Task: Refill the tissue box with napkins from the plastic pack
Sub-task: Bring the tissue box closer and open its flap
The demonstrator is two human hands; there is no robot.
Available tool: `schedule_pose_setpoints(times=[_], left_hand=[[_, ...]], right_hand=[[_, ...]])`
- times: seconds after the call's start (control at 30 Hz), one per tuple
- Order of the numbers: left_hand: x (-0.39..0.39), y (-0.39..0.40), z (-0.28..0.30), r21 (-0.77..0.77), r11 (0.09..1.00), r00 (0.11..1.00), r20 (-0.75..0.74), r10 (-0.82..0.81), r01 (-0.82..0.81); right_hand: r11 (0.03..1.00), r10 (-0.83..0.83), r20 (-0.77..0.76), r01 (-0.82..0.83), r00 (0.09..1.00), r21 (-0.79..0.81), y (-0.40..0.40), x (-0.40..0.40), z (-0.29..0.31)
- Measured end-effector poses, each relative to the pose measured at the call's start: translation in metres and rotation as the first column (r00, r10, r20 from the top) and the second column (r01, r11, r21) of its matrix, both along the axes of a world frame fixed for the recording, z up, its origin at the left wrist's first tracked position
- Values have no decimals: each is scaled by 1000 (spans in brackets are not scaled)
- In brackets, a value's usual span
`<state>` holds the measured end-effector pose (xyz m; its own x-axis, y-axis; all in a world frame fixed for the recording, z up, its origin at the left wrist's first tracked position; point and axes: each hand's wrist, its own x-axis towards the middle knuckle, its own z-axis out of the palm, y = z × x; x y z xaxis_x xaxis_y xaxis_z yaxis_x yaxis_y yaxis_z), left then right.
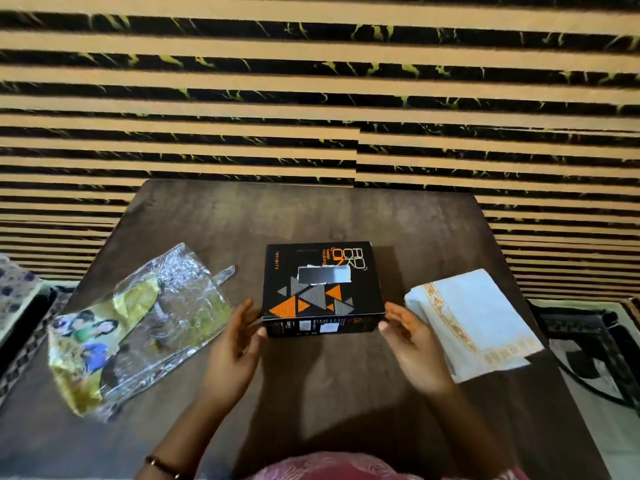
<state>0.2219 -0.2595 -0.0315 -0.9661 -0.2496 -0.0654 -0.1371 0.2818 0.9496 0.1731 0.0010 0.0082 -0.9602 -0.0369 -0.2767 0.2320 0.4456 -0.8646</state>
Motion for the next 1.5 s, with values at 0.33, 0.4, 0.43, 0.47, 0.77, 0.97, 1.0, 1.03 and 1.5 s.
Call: schedule_pose_setpoints(times=[0.33, 0.4, 0.43, 0.47, 0.77, 0.97, 1.0, 1.03, 1.5], left_hand=[[1, -14, 25, -385, 916, 992, -90, 86, -114], [-21, 0, 35, -479, 876, 993, -122, 7, -65], [-33, 10, 39, -525, 851, 991, -117, -62, -9], [-44, 20, 40, -580, 813, 986, -95, -140, 59], [-58, 57, 16, -843, 451, 947, 190, -259, 293], [-42, 53, 15, -848, 448, 953, 198, -228, 284], [-42, 53, 15, -845, 452, 952, 199, -231, 286], [-42, 53, 16, -842, 456, 952, 198, -232, 287], [-44, 51, 18, -838, 469, 955, 191, -226, 279]], right_hand=[[998, -55, 58, 56, 997, -22, 22, 1, 7], [999, -39, 61, 39, 997, -1, 19, -10, 7], [999, -32, 64, 31, 997, 6, 16, -15, 7], [1000, -24, 68, 24, 997, 3, 12, -19, 6], [998, 69, 98, -67, 993, -15, -6, -11, 0], [994, 91, 178, -79, 980, -78, -15, -17, -8], [993, 84, 194, -67, 977, -92, -16, -19, -8], [992, 73, 219, -48, 973, -116, -16, -21, -8], [932, 173, 437, -3, 883, -362, -10, -43, -10]])
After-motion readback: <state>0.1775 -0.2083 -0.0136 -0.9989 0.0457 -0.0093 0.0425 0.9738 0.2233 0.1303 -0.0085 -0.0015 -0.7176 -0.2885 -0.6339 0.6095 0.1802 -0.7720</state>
